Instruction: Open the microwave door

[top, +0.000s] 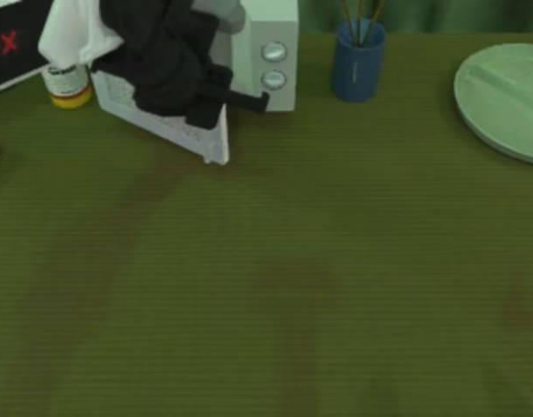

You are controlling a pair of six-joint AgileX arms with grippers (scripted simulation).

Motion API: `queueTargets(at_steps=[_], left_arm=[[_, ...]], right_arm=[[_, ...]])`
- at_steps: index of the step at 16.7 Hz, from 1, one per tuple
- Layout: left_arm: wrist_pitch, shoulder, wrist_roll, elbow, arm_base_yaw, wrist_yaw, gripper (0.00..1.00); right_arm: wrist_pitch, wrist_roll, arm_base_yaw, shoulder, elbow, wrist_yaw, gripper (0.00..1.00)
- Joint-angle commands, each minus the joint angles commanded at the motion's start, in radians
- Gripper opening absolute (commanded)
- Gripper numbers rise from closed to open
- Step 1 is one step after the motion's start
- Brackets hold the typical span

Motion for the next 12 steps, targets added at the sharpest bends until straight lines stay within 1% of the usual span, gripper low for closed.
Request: queueTargets(at_steps=[4,6,10,12], left_arm=[[0.001,0.001,0.000,-0.005,-0.004,0.008,0.00],[0.006,-0.017,0.030,-0.023,0.006,0.024,0.00],[0.012,-0.060,0.125,-0.087,0.039,0.073,0.00],[0.018,-0.073,0.143,-0.094,0.045,0.083,0.00]], right_arm=[[0.000,0.000,0.000,0.000,0.000,0.000,1.00],[0.000,0.000,0.000,0.000,0.000,0.000,1.00],[0.000,0.000,0.000,0.000,0.000,0.000,1.00],[0.000,0.000,0.000,0.000,0.000,0.000,1.00]])
